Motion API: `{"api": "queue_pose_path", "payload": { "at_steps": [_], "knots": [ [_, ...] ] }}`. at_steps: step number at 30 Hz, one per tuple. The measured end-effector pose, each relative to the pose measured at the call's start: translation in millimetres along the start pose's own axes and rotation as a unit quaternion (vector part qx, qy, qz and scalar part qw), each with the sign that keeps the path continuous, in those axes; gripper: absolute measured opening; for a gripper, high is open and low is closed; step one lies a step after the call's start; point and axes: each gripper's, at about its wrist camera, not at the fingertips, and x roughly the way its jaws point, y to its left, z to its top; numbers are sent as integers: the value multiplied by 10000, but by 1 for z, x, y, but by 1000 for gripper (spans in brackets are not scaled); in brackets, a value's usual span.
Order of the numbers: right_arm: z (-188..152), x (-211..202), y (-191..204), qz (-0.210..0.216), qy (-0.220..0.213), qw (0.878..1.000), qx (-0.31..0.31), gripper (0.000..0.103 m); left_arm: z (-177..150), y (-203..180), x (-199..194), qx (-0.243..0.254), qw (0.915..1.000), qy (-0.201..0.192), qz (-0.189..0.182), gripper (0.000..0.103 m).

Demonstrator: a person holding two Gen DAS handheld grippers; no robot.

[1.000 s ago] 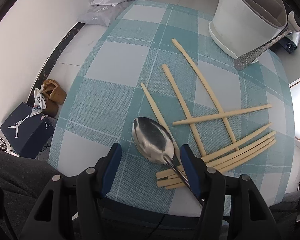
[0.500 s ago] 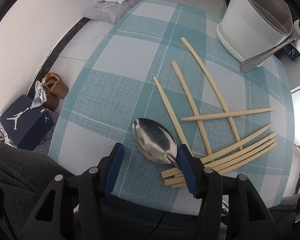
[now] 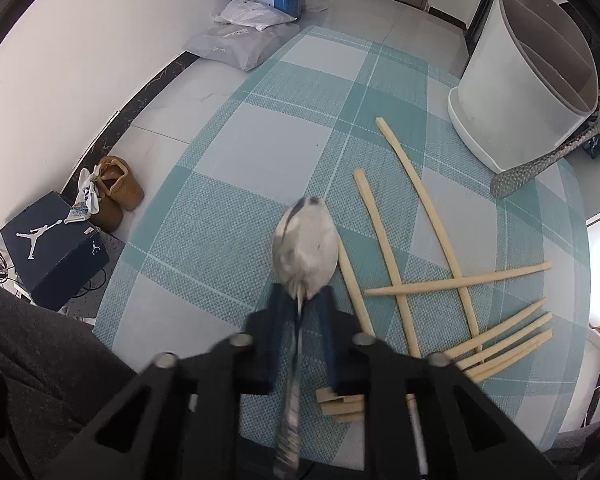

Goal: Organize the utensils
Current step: 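Grasp the silver spoon handle with the left gripper while the right gripper holds the fork, then lift the spoon with the left gripper toward the holder while the right gripper holds the fork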

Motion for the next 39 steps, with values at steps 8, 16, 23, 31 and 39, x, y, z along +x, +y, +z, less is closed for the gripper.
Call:
{"api": "queue_pose_path", "payload": {
  "at_steps": [8, 16, 23, 31, 39],
  "knots": [
    [0, 4, 0, -14, 48, 10000, -11, 1, 15, 6, 8, -108, 9990, 74, -437, 2],
    [1, 4, 0, -21, 42, 10000, -32, 1, 31, 4, 0, -206, 9959, -106, -874, 2],
    [1, 4, 1, 35, 31, 10000, -78, 1, 32, -1, -18, -126, 9918, -577, -1132, 2],
    [2, 0, 2, 21, -33, 10000, -67, 1, 34, -8, -48, 58, 9807, -1267, -1487, 2],
    [0, -7, 5, -47, -68, 10000, -47, 1, 40, -12, -60, 250, 9744, -1393, -1747, 2]
  ]
}}
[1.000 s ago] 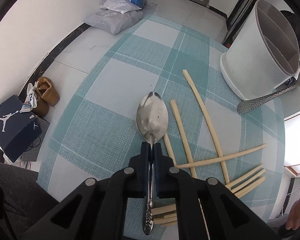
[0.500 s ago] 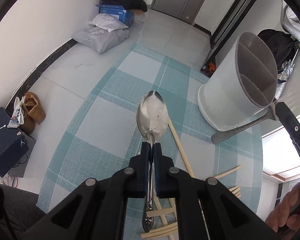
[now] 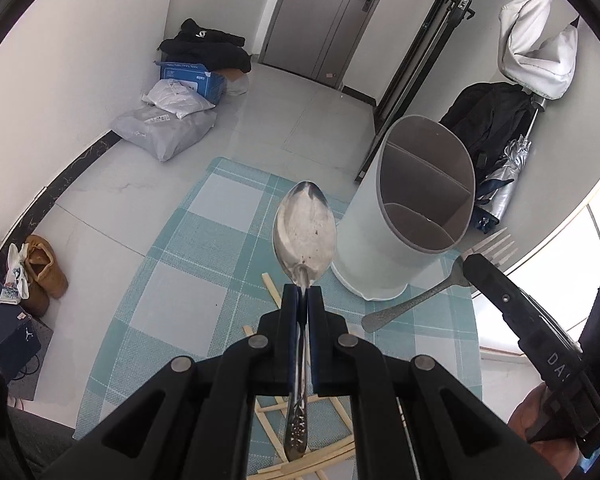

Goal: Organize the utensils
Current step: 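Lift the spoon with the left gripper toward the holder while the right gripper holds the fork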

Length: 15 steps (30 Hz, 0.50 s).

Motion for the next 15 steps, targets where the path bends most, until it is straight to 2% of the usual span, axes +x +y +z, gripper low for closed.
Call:
{"api": "queue_pose_path", "payload": {
  "at_steps": [2, 4, 6, 7, 9, 13, 15],
  "knots": [
    [0, -1, 0, 22, 27, 10000, 74, 1, -2, 1, 5, 76, 9998, 180, 7, 2],
    [0, -6, -1, 41, 9, 9999, 123, 1, -5, 1, 10, 152, 9990, 379, 189, 2],
    [1, -11, -1, 80, 2, 9998, 194, 1, -8, 7, 24, 250, 9961, 826, 170, 2],
    [0, -13, -2, 100, -9, 9997, 225, 1, -10, 11, 31, 277, 9939, 1037, 251, 2],
    [0, -15, -2, 117, -35, 9996, 259, 1, -14, 21, 37, 274, 9916, 1165, 492, 2],
    [-1, -13, -3, 142, -26, 9995, 288, 1, -21, 37, 60, 220, 9799, 1948, 354, 2],
    [-1, -11, -4, 150, -11, 9995, 290, 1, -25, 41, 66, 239, 9744, 2199, 399, 3]
  ]
}}
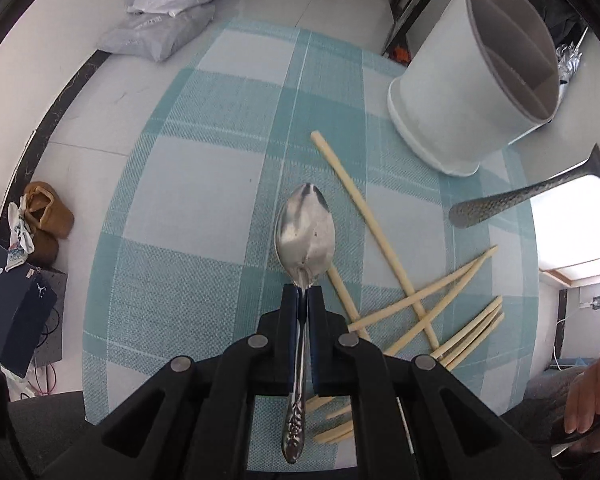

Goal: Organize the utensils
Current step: 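Lift the spoon with the left gripper toward the holder while the right gripper holds the fork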

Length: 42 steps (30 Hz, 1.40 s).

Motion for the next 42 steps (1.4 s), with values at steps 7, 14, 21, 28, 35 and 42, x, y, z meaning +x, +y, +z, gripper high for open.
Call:
{"api": "queue_pose_path", "payload": {
  "at_steps": [7, 14, 21, 28, 35, 42],
  "knots": [
    [2, 7, -3, 86, 14, 9999, 76, 1, 3, 0, -8, -1, 9994, -333, 85, 59],
    [2, 9, -5, 86, 8, 10000, 29, 1, 13, -14, 10, 472, 9957, -256, 756, 59],
    [2, 11, -8, 91, 26, 9999, 74, 1, 13, 1, 5, 128, 9983, -223, 519, 25],
    [4, 13, -9, 70, 32, 9999, 133, 1, 18, 1, 5, -171, 9986, -302, 411, 5],
    [3, 12, -7, 40, 51, 9999, 107, 1, 20, 4, -4, -333, 9967, -641, 373, 0],
    [3, 8, -3, 6, -29, 10000, -75, 1, 17, -6, -30, -292, 9918, -1233, 181, 0]
  ]
}}
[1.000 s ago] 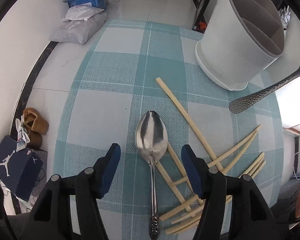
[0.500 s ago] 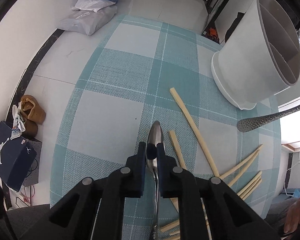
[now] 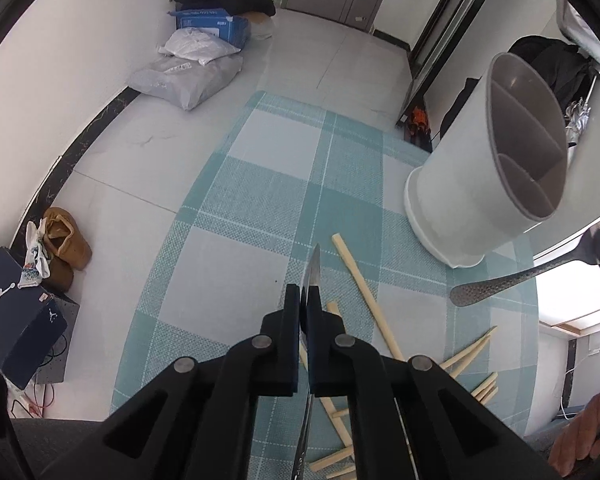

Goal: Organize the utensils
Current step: 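Lift the spoon with the left gripper toward the holder while the right gripper holds the fork, then lower spoon and fork into the holder and open both grippers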

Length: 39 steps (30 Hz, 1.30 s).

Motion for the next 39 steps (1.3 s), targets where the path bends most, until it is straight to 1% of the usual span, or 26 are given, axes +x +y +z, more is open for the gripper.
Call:
{"api": "queue_pose_path", "payload": {
  "at_steps": [1, 4, 5, 8, 12, 15, 16, 21, 23, 26, 31, 33, 37, 39],
  "knots": [
    [0, -1, 1, -3, -9, 10000, -21, 1, 1, -3, -6, 12, 9999, -113, -38, 0],
    [0, -5, 4, 12, -32, 10000, -46, 1, 4, -14, -29, 90, 9977, -577, -334, 0],
    [-1, -7, 4, 18, -35, 10000, -36, 1, 6, -17, -38, 122, 9963, -740, -411, 0],
    [0, -11, 5, 25, -38, 10000, 54, 1, 10, -24, -61, 170, 9894, -1174, -834, 0],
    [1, -21, 3, 14, -98, 9996, 263, 1, 18, -37, -89, 337, 9778, -1667, -1225, 0],
    [4, -27, 4, -39, -127, 9994, 321, 1, 26, -46, -105, 454, 9670, -2028, -1475, 0],
    [5, -30, 6, -68, -159, 9994, 310, 1, 30, -50, -110, 497, 9622, -2192, -1540, 0],
    [25, -54, 11, -159, -399, 9987, 279, 1, 53, -58, -124, 556, 9455, -2704, -1729, 0],
    [38, -63, 12, -215, -492, 9983, 219, 1, 64, -59, -127, 510, 9393, -2816, -1894, 0],
    [63, -74, 15, -265, -624, 9976, 132, 1, 82, -65, -131, 462, 9309, -3003, -2028, 0],
    [107, -79, 10, -257, -806, 9964, 107, 1, 110, -77, -131, 584, 9164, -3361, -2094, 0],
    [122, -77, 9, -246, -858, 9960, 69, 1, 113, -80, -127, 644, 9115, -3463, -2125, 0],
    [146, -61, 3, -255, -835, 9962, 11, 1, 131, -93, -110, 833, 9062, -3525, -2181, 0],
    [151, -52, -2, -267, -785, 9965, 50, 1, 137, -98, -100, 924, 9034, -3543, -2232, 0]
  ]
}}
